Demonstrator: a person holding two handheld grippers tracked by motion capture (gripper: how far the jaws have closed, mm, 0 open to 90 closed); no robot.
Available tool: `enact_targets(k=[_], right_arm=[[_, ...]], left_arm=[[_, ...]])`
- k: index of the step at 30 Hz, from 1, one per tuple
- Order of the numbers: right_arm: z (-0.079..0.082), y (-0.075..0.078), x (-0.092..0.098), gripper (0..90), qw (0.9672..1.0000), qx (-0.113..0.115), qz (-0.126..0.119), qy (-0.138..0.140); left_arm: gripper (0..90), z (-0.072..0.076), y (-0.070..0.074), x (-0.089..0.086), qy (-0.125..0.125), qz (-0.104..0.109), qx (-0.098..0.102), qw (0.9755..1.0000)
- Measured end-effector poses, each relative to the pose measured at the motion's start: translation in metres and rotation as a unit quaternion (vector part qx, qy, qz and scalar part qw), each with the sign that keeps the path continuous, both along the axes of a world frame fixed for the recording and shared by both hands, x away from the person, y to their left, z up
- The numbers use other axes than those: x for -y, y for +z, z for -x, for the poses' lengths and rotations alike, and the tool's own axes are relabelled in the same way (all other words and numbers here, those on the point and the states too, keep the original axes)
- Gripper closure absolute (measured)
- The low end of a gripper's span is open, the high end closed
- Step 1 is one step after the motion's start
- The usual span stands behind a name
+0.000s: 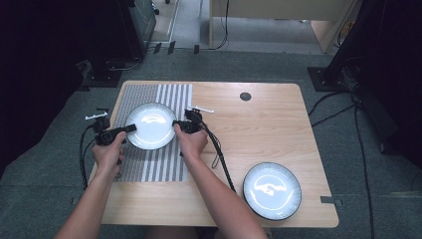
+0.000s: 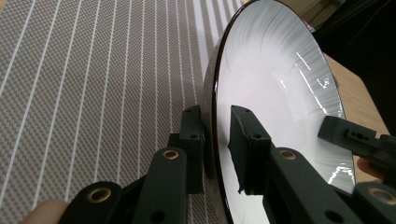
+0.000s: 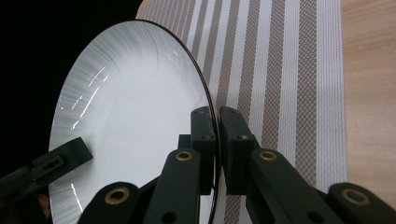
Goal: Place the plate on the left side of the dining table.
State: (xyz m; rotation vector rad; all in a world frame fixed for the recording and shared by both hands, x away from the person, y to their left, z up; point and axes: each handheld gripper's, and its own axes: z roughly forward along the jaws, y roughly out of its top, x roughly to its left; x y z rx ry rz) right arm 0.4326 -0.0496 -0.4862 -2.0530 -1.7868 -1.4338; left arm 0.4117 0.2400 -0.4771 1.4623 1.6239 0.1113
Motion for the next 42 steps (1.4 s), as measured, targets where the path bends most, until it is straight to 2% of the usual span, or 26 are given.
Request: enact_targets(k=[3, 4, 5, 8, 9, 10, 11, 15, 20, 24, 25, 27, 29, 33, 34, 35, 36, 38, 39, 41, 42], right_arm=[[-0.011, 0.000, -0.003, 85.4, 0.9999, 0.001, 0.011, -0.003], [-0.015, 0.000, -0.004, 85.3, 0.9999, 0.000, 0.014, -0.003], [-0.018, -0.002, -0.006, 85.3, 0.9998, 0.000, 0.017, -0.004], [-0.024, -0.004, -0.008, 85.3, 0.9998, -0.006, 0.018, -0.006], [-0.030, -0.009, -0.011, 85.4, 0.9997, -0.016, 0.018, -0.008], [-0.031, -0.011, -0.012, 85.4, 0.9996, -0.020, 0.019, -0.010], [-0.034, -0.014, -0.013, 85.6, 0.9994, -0.027, 0.020, -0.010], [-0.039, -0.021, -0.014, 85.7, 0.9990, -0.035, 0.023, -0.014], [-0.042, -0.026, -0.015, 85.7, 0.9989, -0.037, 0.024, -0.016], [-0.042, -0.027, -0.015, 85.3, 0.9992, -0.026, 0.031, -0.007], [-0.042, -0.026, -0.015, 84.9, 0.9992, -0.022, 0.034, -0.004], [-0.041, -0.026, -0.016, 83.7, 0.9992, -0.014, 0.036, -0.002], [-0.041, -0.027, -0.015, 80.2, 0.9991, -0.005, 0.042, -0.001], [-0.041, -0.028, -0.011, 70.4, 0.9991, 0.011, 0.041, 0.005], [-0.041, -0.028, -0.011, 70.4, 0.9991, 0.011, 0.041, 0.005], [-0.040, -0.026, -0.008, 66.7, 0.9991, 0.021, 0.036, 0.005], [-0.040, -0.025, -0.007, 65.8, 0.9987, 0.028, 0.042, 0.003], [-0.036, -0.022, -0.004, 64.7, 0.9966, 0.056, 0.060, -0.001], [-0.033, -0.020, -0.003, 62.9, 0.9954, 0.069, 0.066, -0.004], [-0.029, -0.018, 0.000, 58.8, 0.9919, 0.095, 0.084, -0.003], [-0.026, -0.017, 0.002, 56.4, 0.9910, 0.100, 0.089, 0.000]], left_arm=[[73.8, -0.014, -0.001, 0.000, -0.006, -0.016, -0.013, 0.9998], [73.4, -0.014, -0.001, 0.000, -0.006, -0.016, -0.013, 0.9998], [72.9, -0.022, -0.002, 0.000, -0.005, -0.026, -0.022, 0.9994], [72.0, -0.030, -0.005, -0.001, -0.002, -0.030, -0.033, 0.9990], [71.4, -0.036, -0.009, -0.001, 0.004, -0.035, -0.047, 0.9983], [70.7, -0.036, -0.009, -0.001, 0.004, -0.035, -0.047, 0.9983], [69.8, -0.040, -0.014, 0.000, 0.009, -0.043, -0.064, 0.9970], [68.5, -0.047, -0.021, 0.001, 0.007, -0.046, -0.078, 0.9959], [68.9, -0.048, -0.023, 0.000, 0.010, -0.043, -0.077, 0.9960], [69.7, -0.048, -0.023, -0.001, 0.011, -0.042, -0.079, 0.9959], [69.8, -0.048, -0.023, -0.002, 0.013, -0.048, -0.078, 0.9957], [68.2, -0.048, -0.023, -0.005, 0.010, -0.036, -0.082, 0.9959], [65.5, -0.047, -0.021, -0.011, 0.006, -0.009, -0.083, 0.9965], [63.3, -0.042, -0.014, -0.020, 0.000, 0.000, -0.064, 0.9980], [61.9, -0.042, -0.014, -0.020, 0.000, 0.000, -0.064, 0.9980], [60.2, -0.037, -0.009, -0.027, 0.005, 0.020, -0.046, 0.9987], [58.8, -0.035, -0.007, -0.031, 0.005, 0.032, -0.038, 0.9988], [57.5, -0.029, -0.004, -0.037, 0.003, 0.043, -0.015, 0.9990], [53.5, -0.026, 0.000, -0.039, -0.001, 0.036, -0.008, 0.9993], [45.0, -0.017, 0.006, -0.039, -0.006, 0.010, 0.009, 0.9999], [42.0, -0.013, 0.009, -0.038, -0.007, 0.002, 0.018, 0.9998]])
